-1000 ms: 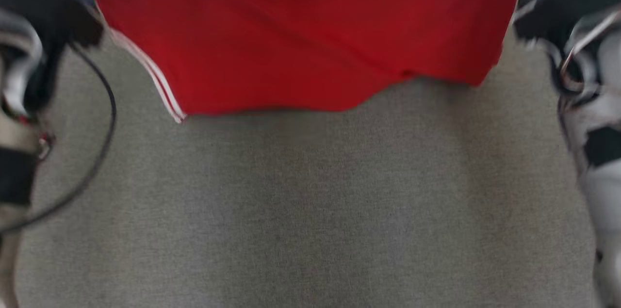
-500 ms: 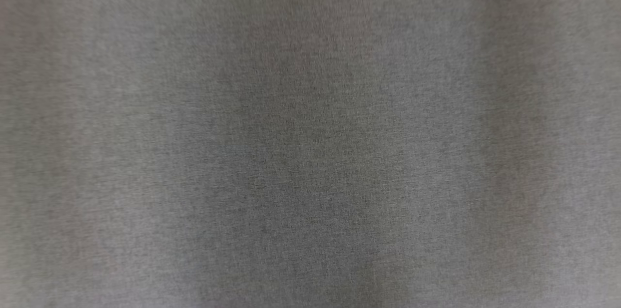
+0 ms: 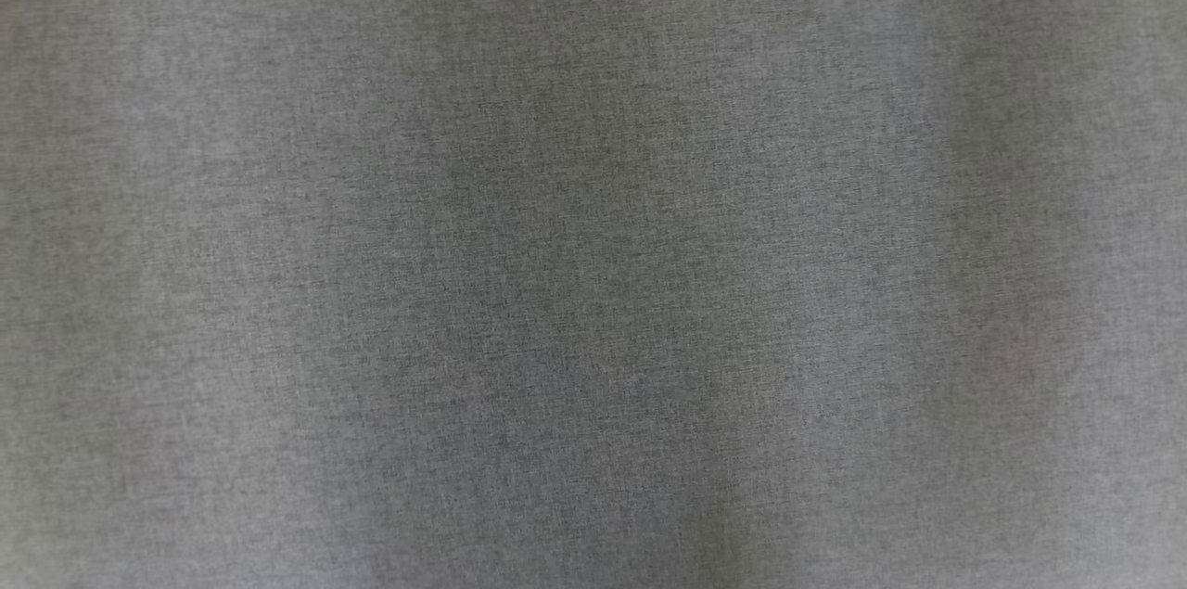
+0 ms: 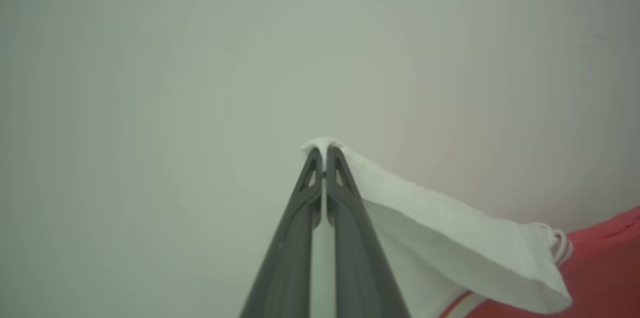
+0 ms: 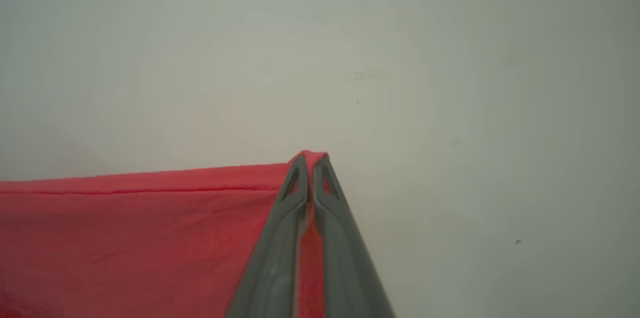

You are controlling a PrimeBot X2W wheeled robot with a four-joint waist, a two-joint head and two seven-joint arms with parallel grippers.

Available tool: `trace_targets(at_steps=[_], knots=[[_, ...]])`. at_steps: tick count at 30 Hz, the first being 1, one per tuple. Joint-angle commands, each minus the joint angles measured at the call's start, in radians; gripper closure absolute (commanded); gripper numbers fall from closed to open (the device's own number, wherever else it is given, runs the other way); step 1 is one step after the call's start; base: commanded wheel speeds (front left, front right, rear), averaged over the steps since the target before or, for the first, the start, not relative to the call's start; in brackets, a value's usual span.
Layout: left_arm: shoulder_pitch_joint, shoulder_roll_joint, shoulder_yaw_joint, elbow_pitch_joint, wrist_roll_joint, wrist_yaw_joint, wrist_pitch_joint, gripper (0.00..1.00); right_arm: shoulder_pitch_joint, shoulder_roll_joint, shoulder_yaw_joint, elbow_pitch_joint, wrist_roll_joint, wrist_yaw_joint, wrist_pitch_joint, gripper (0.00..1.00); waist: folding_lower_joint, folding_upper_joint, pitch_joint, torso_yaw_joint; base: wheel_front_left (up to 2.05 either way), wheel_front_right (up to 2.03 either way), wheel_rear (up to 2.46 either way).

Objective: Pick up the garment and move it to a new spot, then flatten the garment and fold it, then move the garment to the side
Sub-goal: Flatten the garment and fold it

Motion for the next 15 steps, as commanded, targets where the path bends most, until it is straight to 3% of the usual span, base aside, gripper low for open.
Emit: trace_targets(at_steps=[1,9,15], knots=[[-0.008,-0.003,-0.02,0.013,-0.002,0.002,-0.007,1.0,-0.012,0.002,0.013,0.015,0.012,-0.002,-0.01,1.0,0.0001,-0.0001,0.001,0.005,0.0,0.0,0.0],[0.028,-0.018,-0.056,0.032,-0.053,0.002,-0.045,1.0,-0.01,0.006,0.051,0.054,0.028,-0.002,-0.034,1.0,0.0001,-0.0001,-0.005,0.005,0.0,0.0,0.0],[0.149,-0.015,-0.047,0.007,-0.109,0.002,-0.138,1.0,0.113,0.01,0.117,0.025,0.092,-0.002,-0.066,1.0,0.0001,-0.0001,-0.062,-0.003,0.0,0.0,0.0]])
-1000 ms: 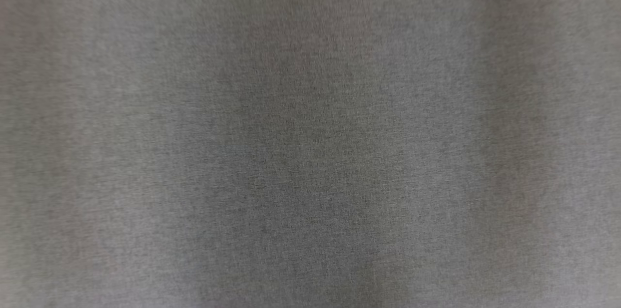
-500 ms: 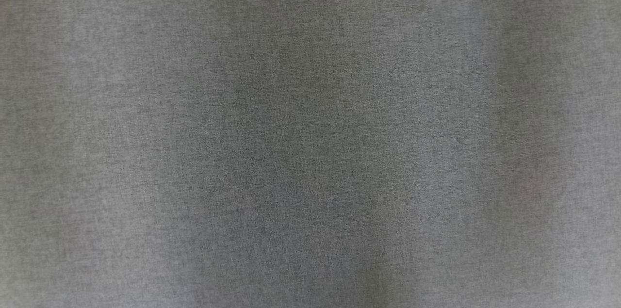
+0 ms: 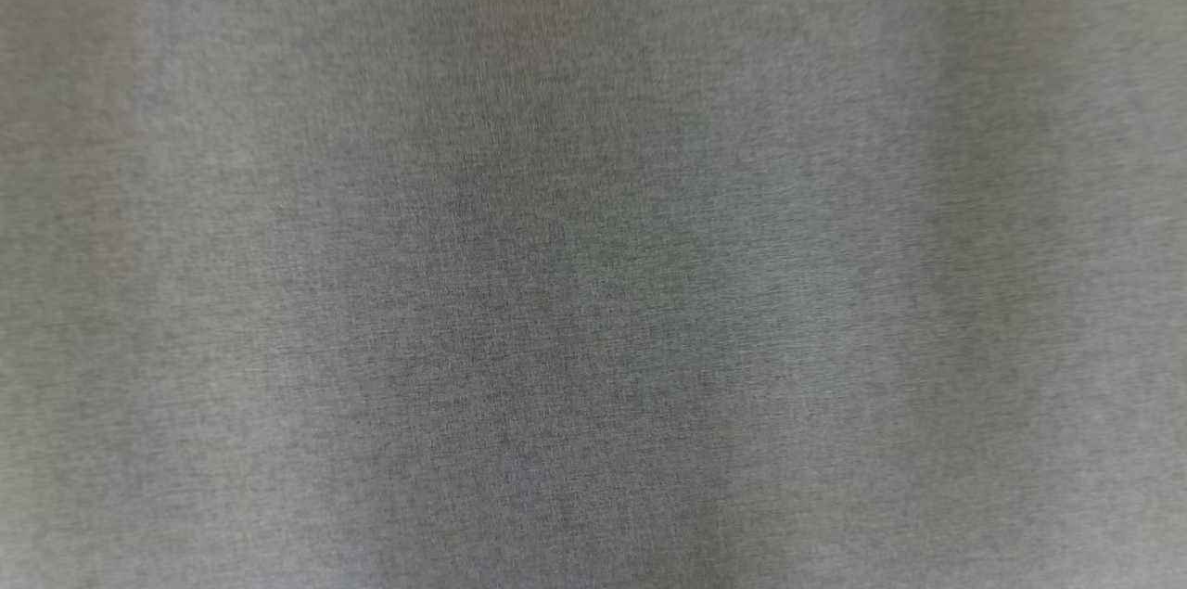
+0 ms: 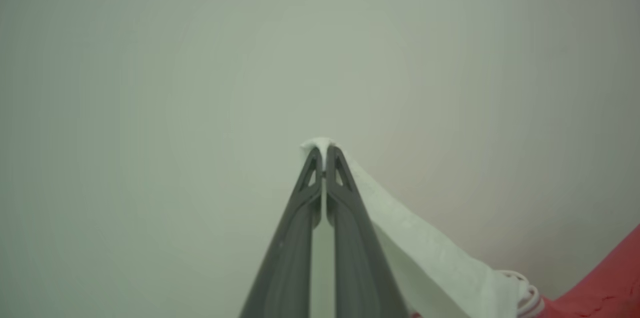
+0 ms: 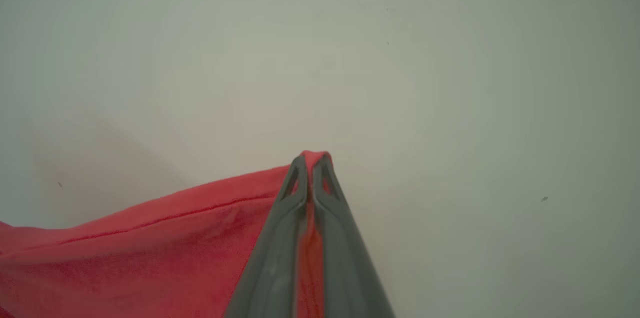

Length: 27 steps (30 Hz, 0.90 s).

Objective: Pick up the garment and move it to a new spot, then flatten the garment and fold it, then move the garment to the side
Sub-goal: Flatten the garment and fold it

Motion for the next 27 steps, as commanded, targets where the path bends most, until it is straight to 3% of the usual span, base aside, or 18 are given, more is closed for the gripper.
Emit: trace_targets(at_steps=[1,5,8,12,19,24,27], knots=[[0.034,0.006,0.011,-0.011,-0.012,0.002,-0.018,1.0,0.034,-0.005,0.008,-0.014,0.015,-0.002,-0.012,1.0,0.0,-0.0001,-0.034,-0.002,0.0,0.0,0.0],[0.211,0.029,0.02,-0.087,-0.049,0.005,-0.05,1.0,0.197,-0.041,0.058,-0.091,0.098,-0.002,-0.032,1.0,0.0,-0.0001,-0.1,0.006,0.0,0.0,0.0],[0.387,0.055,0.05,-0.192,-0.079,0.038,-0.066,1.0,0.342,-0.093,0.081,-0.182,0.172,-0.002,-0.046,1.0,0.0,-0.0001,-0.152,0.017,0.0,0.0,0.0],[0.673,0.102,0.105,-0.405,-0.123,0.124,-0.073,1.0,0.566,-0.162,0.09,-0.304,0.257,-0.002,-0.06,1.0,0.0,-0.0001,-0.205,0.027,0.0,0.0,0.0],[1.202,0.155,0.179,-0.852,-0.161,0.322,-0.075,1.0,0.951,-0.228,0.054,-0.497,0.331,-0.002,-0.102,1.0,0.0,-0.0001,-0.273,0.035,0.0,0.0,0.0],[1.497,0.112,0.197,-1.049,-0.156,0.416,-0.075,1.0,1.182,-0.212,-0.002,-0.587,0.34,-0.002,-0.105,1.0,0.0,-0.0001,-0.318,0.04,0.0,0.0,0.0],[1.64,0.087,0.199,-1.093,-0.132,0.429,-0.075,1.0,1.308,-0.192,-0.05,-0.618,0.33,-0.002,-0.099,1.0,0.0,-0.0001,-0.342,0.043,0.0,0.0,0.0]])
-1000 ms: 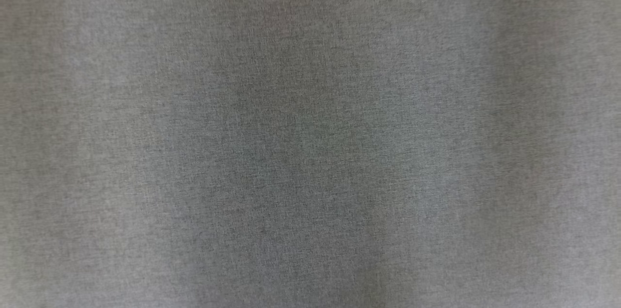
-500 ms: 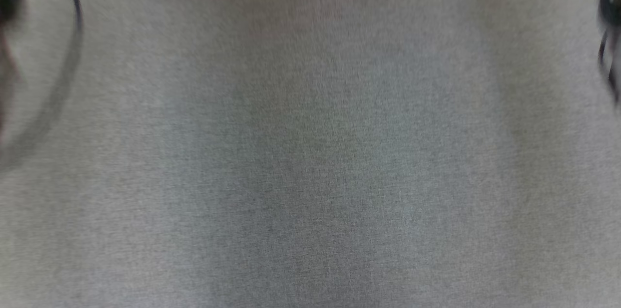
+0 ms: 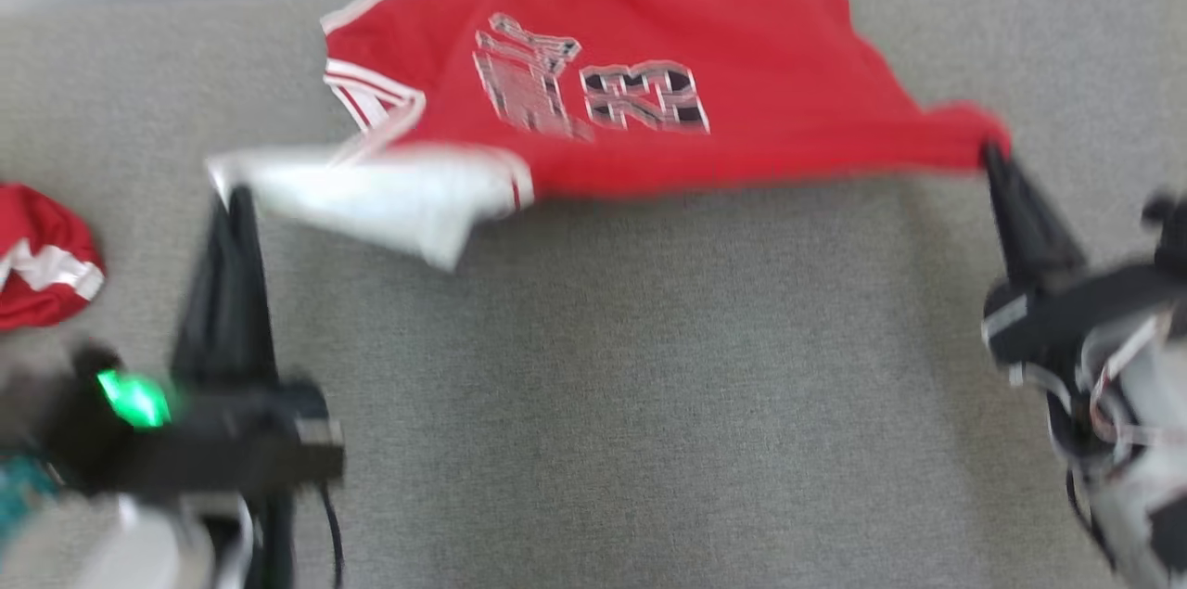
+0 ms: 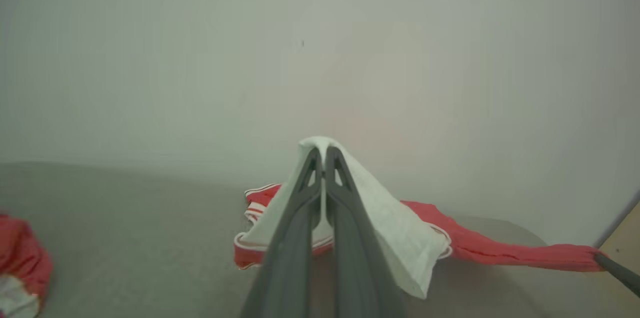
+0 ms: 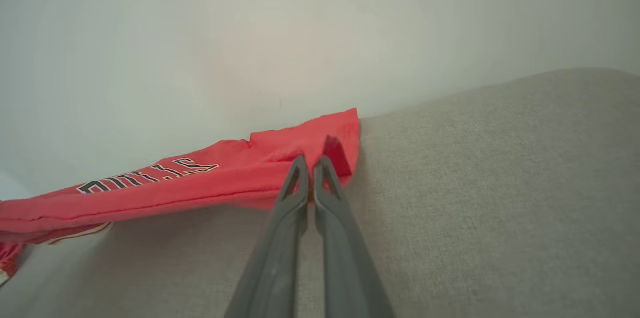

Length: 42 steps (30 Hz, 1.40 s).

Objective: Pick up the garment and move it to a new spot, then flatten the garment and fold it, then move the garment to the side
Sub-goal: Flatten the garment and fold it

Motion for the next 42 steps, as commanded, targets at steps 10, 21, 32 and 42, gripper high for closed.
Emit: trace_targets(at_steps=[10,21,32,42], knots=[[0.323,-0.104,-0.008,0.043,0.039,-0.019,-0.003,1.0,0.339,0.092,-0.156,-0.033,-0.099,-0.002,0.002,1.0,0.0004,0.0003,-0.094,0.033,0.0,0.0,0.0],[0.497,-0.17,0.078,0.182,0.074,-0.081,-0.003,1.0,0.607,0.203,-0.316,-0.149,-0.253,-0.002,0.081,1.0,0.0004,0.0003,-0.165,0.054,0.0,0.0,0.0],[0.603,-0.195,0.052,0.171,0.085,-0.111,-0.001,1.0,0.797,0.305,-0.439,-0.265,-0.286,-0.002,0.184,1.0,0.0004,0.0003,-0.182,0.062,0.0,0.0,0.0],[0.422,-0.115,0.058,0.121,0.143,-0.149,0.061,1.0,0.723,0.335,-0.434,-0.334,-0.277,-0.002,0.229,1.0,0.0004,0.0003,-0.166,0.001,0.0,0.0,0.0]])
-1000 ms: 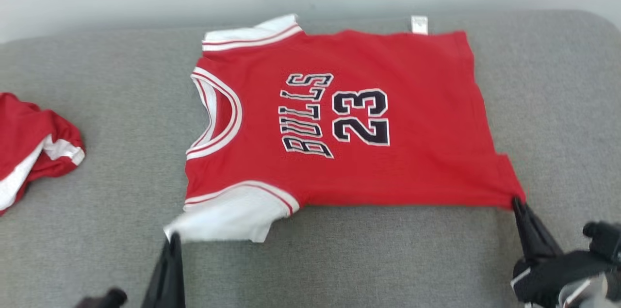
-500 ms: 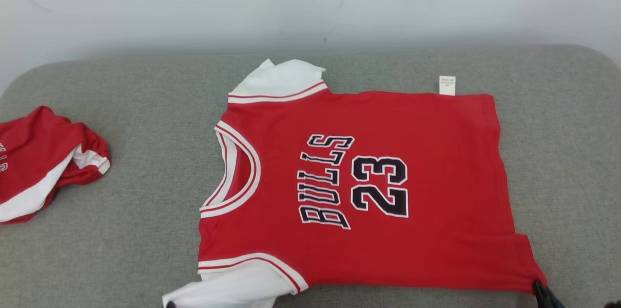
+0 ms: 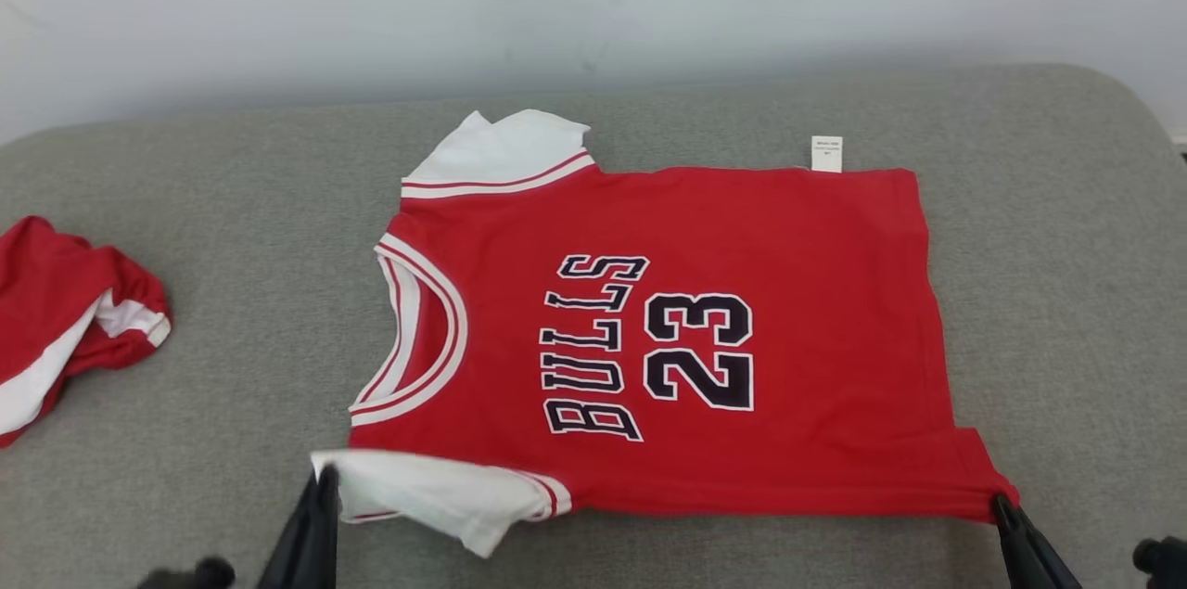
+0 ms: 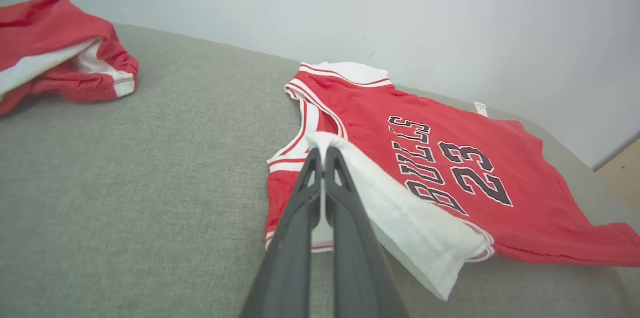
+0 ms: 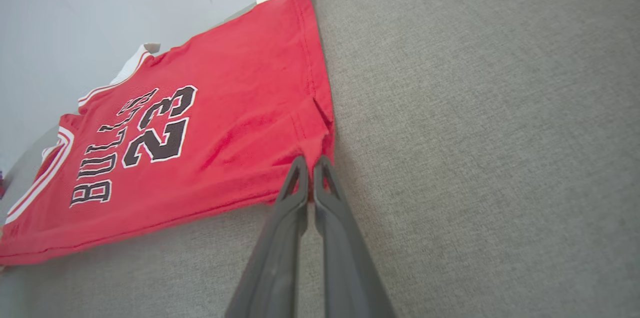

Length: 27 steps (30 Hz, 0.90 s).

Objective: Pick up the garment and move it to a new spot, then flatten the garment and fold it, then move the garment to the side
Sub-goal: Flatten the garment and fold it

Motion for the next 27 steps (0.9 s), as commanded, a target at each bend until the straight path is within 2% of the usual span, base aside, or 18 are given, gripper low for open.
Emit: trace_targets(at_steps=[1,9,19,27], knots=[[-0.052,0.014,0.003,0.0,0.003,-0.014,0.024,1.0,-0.026,0.006,0.004,-0.004,0.001,-0.002,0.013,1.0,-0.0001,0.0,0.01,-0.023,0.0,0.0,0.0],[-0.306,0.085,-0.01,0.124,0.031,-0.094,0.12,1.0,-0.187,-0.009,0.054,0.046,-0.007,-0.002,0.052,1.0,-0.0001,0.0,0.068,-0.075,0.0,0.0,0.0],[-0.539,0.074,-0.037,0.326,0.04,-0.169,0.163,1.0,-0.427,-0.034,0.117,0.211,-0.029,-0.002,0.045,1.0,-0.0001,0.0,0.133,-0.094,0.0,0.0,0.0],[-0.651,0.051,-0.056,0.518,0.054,-0.213,0.118,1.0,-0.584,-0.044,0.169,0.366,-0.03,-0.002,-0.012,1.0,-0.0001,0.0,0.151,-0.103,0.0,0.0,0.0]])
